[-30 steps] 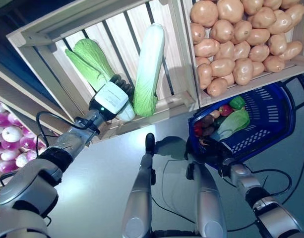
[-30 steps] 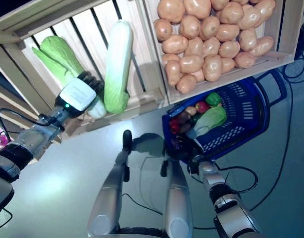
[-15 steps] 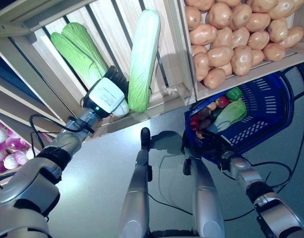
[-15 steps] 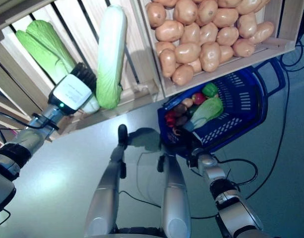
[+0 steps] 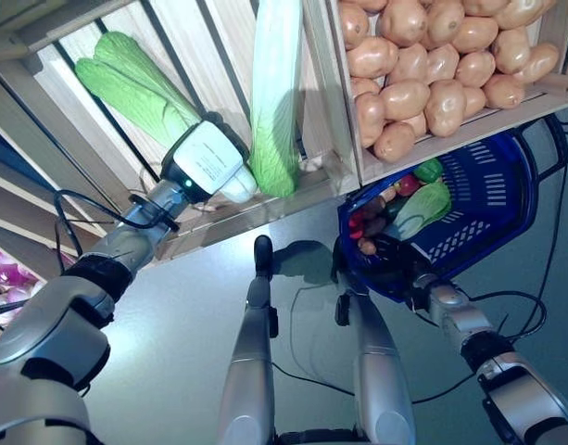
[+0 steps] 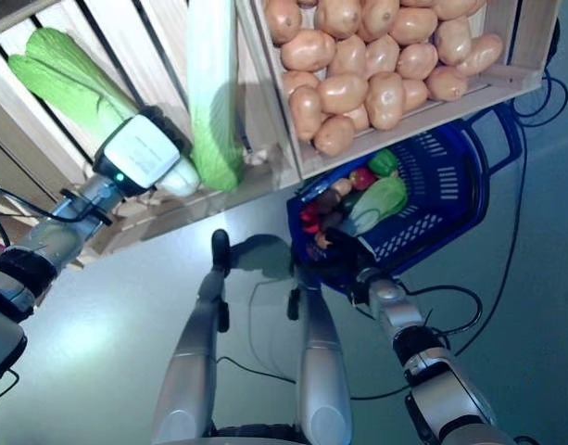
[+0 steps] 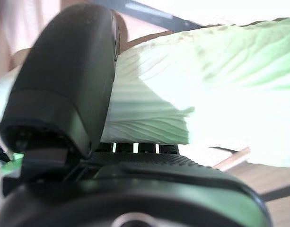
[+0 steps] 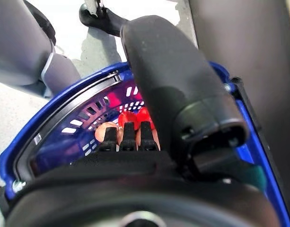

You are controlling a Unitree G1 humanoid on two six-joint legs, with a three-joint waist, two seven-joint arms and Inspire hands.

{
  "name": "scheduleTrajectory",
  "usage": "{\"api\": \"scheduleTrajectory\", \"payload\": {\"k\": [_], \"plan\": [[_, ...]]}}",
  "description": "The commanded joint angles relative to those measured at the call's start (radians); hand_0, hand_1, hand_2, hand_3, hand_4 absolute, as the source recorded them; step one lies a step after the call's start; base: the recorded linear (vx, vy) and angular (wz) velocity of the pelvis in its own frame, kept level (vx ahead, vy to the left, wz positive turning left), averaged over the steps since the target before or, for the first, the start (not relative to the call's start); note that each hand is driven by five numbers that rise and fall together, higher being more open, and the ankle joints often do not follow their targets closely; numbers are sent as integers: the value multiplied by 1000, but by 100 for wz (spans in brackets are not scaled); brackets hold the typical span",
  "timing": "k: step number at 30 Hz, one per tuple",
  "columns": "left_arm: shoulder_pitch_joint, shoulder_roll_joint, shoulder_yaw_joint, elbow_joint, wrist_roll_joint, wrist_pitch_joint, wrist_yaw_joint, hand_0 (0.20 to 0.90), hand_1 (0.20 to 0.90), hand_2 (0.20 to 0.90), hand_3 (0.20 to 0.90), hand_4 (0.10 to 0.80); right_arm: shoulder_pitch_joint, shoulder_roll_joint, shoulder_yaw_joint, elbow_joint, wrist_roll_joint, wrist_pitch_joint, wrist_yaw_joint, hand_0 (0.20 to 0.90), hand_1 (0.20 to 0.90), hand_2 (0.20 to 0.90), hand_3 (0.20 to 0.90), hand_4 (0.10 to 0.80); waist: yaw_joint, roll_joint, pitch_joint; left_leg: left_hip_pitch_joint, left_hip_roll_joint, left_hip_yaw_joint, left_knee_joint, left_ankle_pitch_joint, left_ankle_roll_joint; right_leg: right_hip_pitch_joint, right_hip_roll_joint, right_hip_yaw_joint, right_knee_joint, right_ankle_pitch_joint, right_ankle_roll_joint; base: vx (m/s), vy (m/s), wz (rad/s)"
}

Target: Put vegetables into the basket

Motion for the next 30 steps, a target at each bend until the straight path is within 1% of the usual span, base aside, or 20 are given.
{"api": "scheduleTrajectory", "payload": {"k": [1,3,6,7,10,11,13,15,16,17,18,20,21,22,23,25,26,27,29,30], "plan": [[61,11,75,-26,-186,53,62,300,300,300,300,400,62,-57,4,-40,18,-13,-27,900,900,900,900,800,8,9,-3,26,-18,6,25,-20,-32,145,7,-8,-96,46,29,36,-27,-9],[77,14,121,-40,-296,66,137,300,300,300,300,400,76,-59,2,-33,25,-23,-26,900,900,900,900,800,17,12,-3,73,-18,8,14,-25,-30,189,-1,-14,-106,42,32,32,-38,-5],[129,18,193,-66,-339,35,196,300,300,300,300,400,126,-52,-21,-26,10,-49,-22,900,900,900,900,800,29,17,-32,115,-23,7,-1,-27,-29,230,-11,-26,-122,42,36,64,-31,-3],[178,12,248,-81,-366,13,239,300,300,300,300,400,158,-48,-37,-34,6,-58,-29,900,900,900,900,800,36,20,-48,145,-26,4,-11,-31,-28,259,-16,-32,-131,39,37,90,-24,-3],[292,-14,357,-138,-408,-21,295,300,300,300,300,400,228,-35,-67,-55,-9,-88,-37,900,900,900,900,800,45,29,-82,203,-29,-3,-30,-38,-24,317,-24,-40,-149,33,39,138,-19,-1],[349,-33,404,-173,-434,-35,313,300,300,300,300,400,264,-27,-82,-69,-20,-108,-43,900,900,900,900,800,52,32,-99,226,-30,-6,-37,-43,-23,341,-27,-43,-158,30,40,163,-24,0],[447,-64,480,-236,-483,-71,337,300,300,300,300,400,323,-16,-106,-107,-19,-136,-51,900,900,900,900,800,59,39,-121,268,-30,-12,-56,-48,-22,385,-34,-50,-176,26,41,183,-26,1],[552,-110,560,-333,-535,-102,352,300,300,300,300,400,373,-2,-141,-189,-28,-137,-62,900,900,900,900,800,64,42,-139,306,-27,-17,-74,-53,-18,422,-39,-55,-191,25,44,149,-24,-1],[594,-117,597,-379,-579,-132,340,300,300,300,300,400,395,0,-156,-235,-30,-133,-61,900,900,900,900,800,64,42,-145,321,-27,-20,-83,-55,-17,439,-39,-58,-200,24,44,141,-36,1],[643,-139,648,-429,-616,-168,310,300,300,300,300,400,422,8,-172,-279,-45,-146,-61,900,900,900,900,800,67,41,-154,338,-26,-25,-92,-56,-17,458,-39,-60,-209,24,43,160,-59,7],[710,-181,708,-501,-681,-247,272,300,300,300,300,400,457,25,-202,-336,-66,-166,-60,900,900,900,900,800,71,41,-167,359,-25,-33,-103,-58,-15,482,-40,-67,-220,23,43,154,-69,12],[791,-237,782,-607,-772,-339,155,300,300,300,300,400,502,50,-245,-425,-86,-168,-46,900,900,900,900,800,74,39,-185,394,-22,-42,-125,-57,-13,519,-39,-75,-240,23,45,151,-79,19],[847,-271,821,-676,-878,-423,65,300,300,300,300,400,543,59,-271,-478,-113,-193,-15,900,900,900,900,800,78,38,-199,416,-19,-47,-142,-55,-14,545,-38,-81,-255,22,46,184,-78,10],[887,-296,845,-718,-977,-482,-18,300,300,300,300,400,572,62,-286,-515,-135,-215,2,900,900,900,900,800,80,37,-212,430,-17,-50,-154,-53,-14,562,-37,-87,-267,24,47,184,-69,3],[921,-318,863,-751,-1093,-520,-108,300,300,300,300,400,593,61,-299,-550,-143,-227,19,900,900,900,900,800,82,37,-223,446,-15,-51,-166,-51,-14,579,-36,-91,-278,26,49,171,-66,13],[987,-367,889,-823,-1332,-560,-328,300,300,300,300,400,632,59,-331,-636,-111,-251,72,900,900,900,900,800,90,35,-248,477,-11,-55,-189,-46,-15,614,-35,-98,-301,30,53,191,-77,21],[1017,-391,886,-856,-1505,-556,-487,300,300,300,300,400,650,58,-343,-680,-93,-283,109,900,900,900,900,800,95,32,-267,491,-8,-55,-196,-46,-15,632,-34,-101,-314,34,55,193,-73,16],[1032,-402,880,-874,-1561,-552,-559,300,300,300,300,400,655,53,-345,-709,-75,-286,123,900,900,900,900,800,97,31,-276,499,-6,-56,-198,-46,-15,643,-34,-102,-321,36,56,157,-55,16],[1037,-404,866,-889,-1599,-549,-602,300,300,300,300,400,654,51,-344,-732,-65,-287,131,900,900,900,900,800,99,30,-284,505,-6,-56,-199,-48,-14,652,-35,-100,-327,38,56,82,-24,15],[1042,-406,852,-912,-1682,-543,-683,300,300,300,300,400,648,43,-341,-767,-44,-300,159,900,900,900,900,800,99,30,-296,514,-7,-52,-197,-52,-12,659,-37,-98,-334,41,56,91,-21,7]]}}
